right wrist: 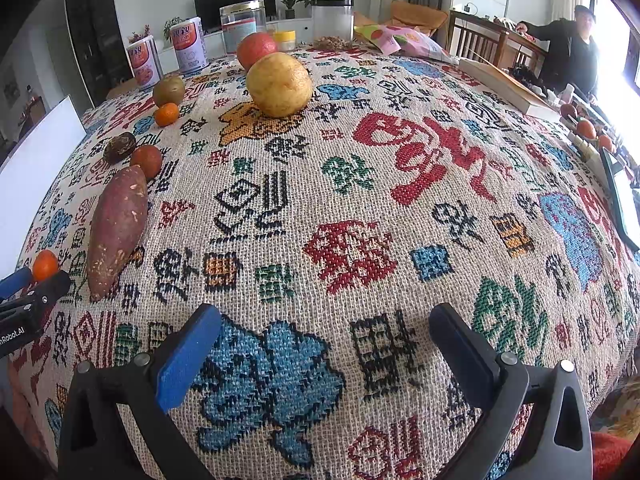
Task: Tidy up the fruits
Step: 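Hold the orange in the left tool while right tool grasps the second sweet potato, then carry orange and sweet potato over the white box and open both tools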
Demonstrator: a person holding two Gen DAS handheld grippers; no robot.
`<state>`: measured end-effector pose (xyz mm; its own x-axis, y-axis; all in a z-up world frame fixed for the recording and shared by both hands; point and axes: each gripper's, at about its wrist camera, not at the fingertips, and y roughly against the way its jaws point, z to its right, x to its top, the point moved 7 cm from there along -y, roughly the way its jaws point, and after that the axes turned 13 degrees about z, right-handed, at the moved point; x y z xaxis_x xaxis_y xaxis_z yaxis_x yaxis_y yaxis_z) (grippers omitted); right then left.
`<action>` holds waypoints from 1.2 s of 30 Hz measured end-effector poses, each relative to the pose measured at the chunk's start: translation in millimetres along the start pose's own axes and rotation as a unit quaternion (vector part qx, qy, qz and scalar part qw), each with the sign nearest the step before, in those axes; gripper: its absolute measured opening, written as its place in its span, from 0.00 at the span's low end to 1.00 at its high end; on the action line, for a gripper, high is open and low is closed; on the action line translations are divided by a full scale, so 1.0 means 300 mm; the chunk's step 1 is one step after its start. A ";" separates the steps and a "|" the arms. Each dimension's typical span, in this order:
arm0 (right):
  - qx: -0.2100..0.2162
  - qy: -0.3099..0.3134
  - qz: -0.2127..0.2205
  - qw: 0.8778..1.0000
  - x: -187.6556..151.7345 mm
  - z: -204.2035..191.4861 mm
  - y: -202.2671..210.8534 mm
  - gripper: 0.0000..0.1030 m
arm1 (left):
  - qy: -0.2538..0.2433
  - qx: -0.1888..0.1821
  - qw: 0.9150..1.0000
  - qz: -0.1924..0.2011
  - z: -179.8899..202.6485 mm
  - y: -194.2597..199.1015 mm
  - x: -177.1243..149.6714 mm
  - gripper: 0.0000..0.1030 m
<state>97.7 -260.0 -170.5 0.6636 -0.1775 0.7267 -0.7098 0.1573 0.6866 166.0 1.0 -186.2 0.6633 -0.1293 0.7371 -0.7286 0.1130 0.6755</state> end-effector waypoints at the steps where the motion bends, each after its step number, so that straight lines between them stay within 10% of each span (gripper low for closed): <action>1: 0.000 0.000 0.000 1.000 0.000 0.000 0.000 1.00 | 0.000 0.000 1.000 0.000 0.000 -0.001 0.000 0.99; 16: 0.026 -0.042 0.009 0.999 0.009 0.022 0.020 1.00 | 0.053 -0.106 0.993 0.002 -0.051 0.077 -0.005 0.96; 20: 0.099 -0.078 0.001 0.992 0.061 -0.023 0.046 0.99 | 0.046 -0.097 0.994 0.008 -0.013 0.034 0.028 0.93; 24: 0.173 -0.085 -0.027 0.981 0.169 -0.188 0.055 0.98 | 0.012 -0.073 0.997 0.025 0.009 0.011 0.045 0.36; 26: 0.188 -0.071 -0.051 0.978 0.199 -0.289 0.019 0.96 | 0.027 -0.076 0.997 0.020 -0.004 0.013 0.047 0.30; 32: 0.148 0.012 -0.109 0.983 0.164 -0.466 -0.103 0.40 | 0.106 -0.110 0.988 0.013 -0.080 0.154 0.037 0.28; 36: 0.192 -0.012 -0.100 0.976 0.177 -0.480 -0.004 0.40 | 0.148 -0.155 0.975 0.052 -0.163 0.417 0.105 0.28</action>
<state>167.9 -129.7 -129.5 0.7957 -0.1902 0.5750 -0.6057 -0.2568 0.7531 104.1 59.2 -77.6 0.6418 0.1845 0.7444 -0.7390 0.4081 0.5360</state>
